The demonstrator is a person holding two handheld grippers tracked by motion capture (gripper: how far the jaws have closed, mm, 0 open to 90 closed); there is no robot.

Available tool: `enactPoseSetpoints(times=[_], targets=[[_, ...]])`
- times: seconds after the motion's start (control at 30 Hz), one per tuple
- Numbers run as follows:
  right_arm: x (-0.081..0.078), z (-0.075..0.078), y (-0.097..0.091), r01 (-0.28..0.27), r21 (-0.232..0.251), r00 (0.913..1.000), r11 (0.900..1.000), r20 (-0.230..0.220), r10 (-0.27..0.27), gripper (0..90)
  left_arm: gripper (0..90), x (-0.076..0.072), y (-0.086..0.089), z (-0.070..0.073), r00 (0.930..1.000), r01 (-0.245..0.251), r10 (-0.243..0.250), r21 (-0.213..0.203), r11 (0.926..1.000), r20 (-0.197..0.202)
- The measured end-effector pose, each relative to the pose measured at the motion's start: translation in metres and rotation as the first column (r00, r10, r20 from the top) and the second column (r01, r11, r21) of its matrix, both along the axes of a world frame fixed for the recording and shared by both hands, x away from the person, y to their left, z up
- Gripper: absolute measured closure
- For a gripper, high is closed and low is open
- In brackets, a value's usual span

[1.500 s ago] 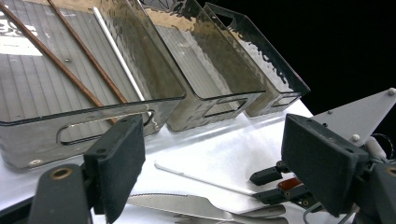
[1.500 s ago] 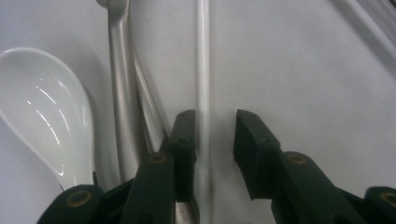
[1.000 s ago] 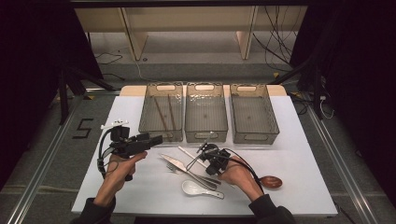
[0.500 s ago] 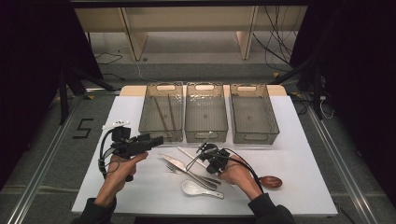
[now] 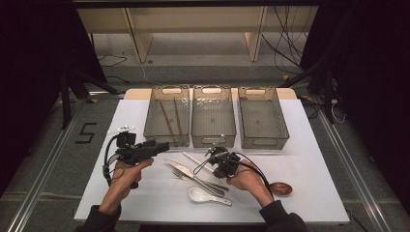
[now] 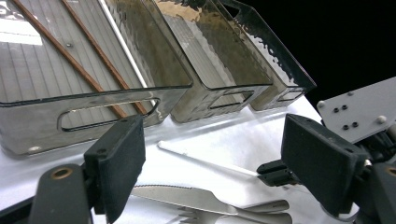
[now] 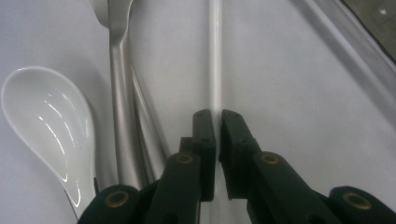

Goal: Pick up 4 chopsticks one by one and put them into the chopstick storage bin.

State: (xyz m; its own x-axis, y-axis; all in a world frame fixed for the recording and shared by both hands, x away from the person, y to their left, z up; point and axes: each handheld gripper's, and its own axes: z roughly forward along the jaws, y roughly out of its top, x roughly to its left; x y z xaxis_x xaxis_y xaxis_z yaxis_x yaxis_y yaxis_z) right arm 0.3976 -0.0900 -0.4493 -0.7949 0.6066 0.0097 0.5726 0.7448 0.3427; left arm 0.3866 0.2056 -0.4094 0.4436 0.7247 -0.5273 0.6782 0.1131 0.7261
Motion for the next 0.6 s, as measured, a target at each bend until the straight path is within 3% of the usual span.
enactPoseSetpoints(times=[0.27,0.6], targets=[[-0.002,0.004,-0.005,0.000,0.030,1.0000,0.9996,0.006,0.000,85.6,21.7,0.001,0.000,-0.003,0.9999,0.002,-0.002,-0.006,1.0000,-0.014],[-0.004,0.010,-0.012,0.008,0.056,0.9998,0.9984,0.017,-0.009,85.8,22.2,0.002,-0.010,-0.017,0.9975,0.019,-0.020,-0.007,0.9998,-0.068]])
